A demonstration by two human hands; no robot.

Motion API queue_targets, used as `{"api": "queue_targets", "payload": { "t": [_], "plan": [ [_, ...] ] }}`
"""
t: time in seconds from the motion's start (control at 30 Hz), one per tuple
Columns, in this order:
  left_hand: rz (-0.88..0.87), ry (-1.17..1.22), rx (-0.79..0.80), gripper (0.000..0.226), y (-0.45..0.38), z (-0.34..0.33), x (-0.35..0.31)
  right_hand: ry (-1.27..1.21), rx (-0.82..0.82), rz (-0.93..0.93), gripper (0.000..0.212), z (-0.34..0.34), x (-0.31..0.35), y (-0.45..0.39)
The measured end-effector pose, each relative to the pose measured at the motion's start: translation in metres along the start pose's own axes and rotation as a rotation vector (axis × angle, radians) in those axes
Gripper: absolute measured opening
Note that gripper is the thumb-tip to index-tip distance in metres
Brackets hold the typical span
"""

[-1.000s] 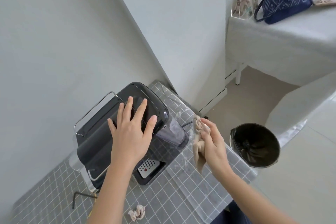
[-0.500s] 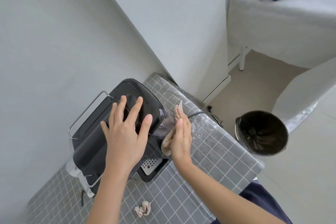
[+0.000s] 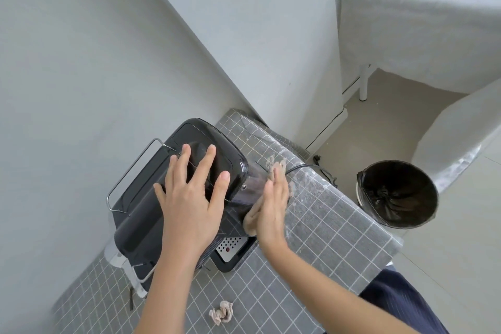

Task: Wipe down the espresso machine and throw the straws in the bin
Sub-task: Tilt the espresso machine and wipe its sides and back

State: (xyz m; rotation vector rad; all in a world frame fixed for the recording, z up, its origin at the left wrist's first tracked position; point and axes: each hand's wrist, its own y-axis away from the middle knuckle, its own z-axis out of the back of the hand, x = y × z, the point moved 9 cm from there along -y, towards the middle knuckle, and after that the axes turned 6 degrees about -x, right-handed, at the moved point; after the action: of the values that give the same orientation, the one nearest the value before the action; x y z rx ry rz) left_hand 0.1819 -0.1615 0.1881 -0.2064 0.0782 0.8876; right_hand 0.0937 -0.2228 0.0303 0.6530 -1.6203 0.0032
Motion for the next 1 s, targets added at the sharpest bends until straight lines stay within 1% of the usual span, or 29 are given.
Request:
{"api": "queue_targets", "payload": {
  "t": [0.07, 0.13, 0.17, 0.23, 0.27, 0.33, 0.4, 0.43, 0.5, 0.57, 0.63, 0.7, 0.77, 0.93, 1.0],
  "plan": [
    [-0.002, -0.006, 0.002, 0.056, -0.001, 0.0, 0.0, -0.07, 0.048, 0.134, 0.052, -0.009, 0.041, 0.013],
    [-0.005, -0.012, 0.01, 0.056, -0.002, -0.001, 0.0, -0.163, 0.067, 0.114, 0.044, -0.013, 0.051, -0.004],
    [-0.005, -0.012, 0.014, 0.056, -0.002, -0.002, 0.0, -0.193, 0.069, 0.108, 0.045, -0.012, 0.049, -0.017],
    [-0.003, -0.004, 0.019, 0.057, -0.001, -0.001, 0.0, -0.159, 0.105, 0.124, 0.05, -0.013, 0.03, -0.041],
    [-0.003, -0.002, 0.019, 0.057, -0.001, -0.001, 0.0, -0.123, 0.108, 0.096, 0.051, -0.011, 0.014, -0.049],
    [-0.007, -0.003, 0.017, 0.057, -0.001, -0.001, 0.0, -0.035, 0.06, -0.002, 0.048, -0.002, -0.022, -0.052],
    [-0.003, 0.002, 0.016, 0.056, -0.001, -0.001, 0.0, 0.091, 0.01, -0.042, 0.047, 0.01, -0.049, -0.034],
    [-0.001, 0.007, 0.016, 0.056, 0.0, -0.001, 0.0, 0.113, 0.0, -0.054, 0.053, 0.011, -0.056, -0.019],
    [-0.001, 0.008, 0.014, 0.055, 0.0, -0.001, 0.0, 0.06, 0.035, -0.082, 0.063, 0.002, -0.054, 0.015],
    [-0.006, 0.004, 0.014, 0.054, 0.0, -0.001, 0.0, -0.003, 0.075, -0.014, 0.065, -0.012, -0.023, 0.037],
    [-0.007, 0.01, 0.013, 0.053, -0.001, -0.001, 0.0, -0.043, 0.066, 0.083, 0.062, -0.018, 0.005, 0.037],
    [-0.006, 0.011, 0.014, 0.053, -0.001, -0.002, 0.001, -0.067, 0.026, 0.106, 0.057, -0.013, 0.012, 0.016],
    [-0.006, 0.012, 0.013, 0.053, 0.0, -0.002, 0.001, -0.02, 0.002, 0.12, 0.051, -0.006, 0.009, -0.01],
    [-0.005, 0.011, 0.017, 0.053, -0.001, -0.002, 0.001, 0.119, 0.054, 0.008, 0.043, 0.009, -0.02, -0.034],
    [-0.004, 0.011, 0.018, 0.053, 0.0, -0.002, 0.001, 0.161, 0.04, -0.022, 0.035, 0.026, -0.027, -0.035]
  ]
}}
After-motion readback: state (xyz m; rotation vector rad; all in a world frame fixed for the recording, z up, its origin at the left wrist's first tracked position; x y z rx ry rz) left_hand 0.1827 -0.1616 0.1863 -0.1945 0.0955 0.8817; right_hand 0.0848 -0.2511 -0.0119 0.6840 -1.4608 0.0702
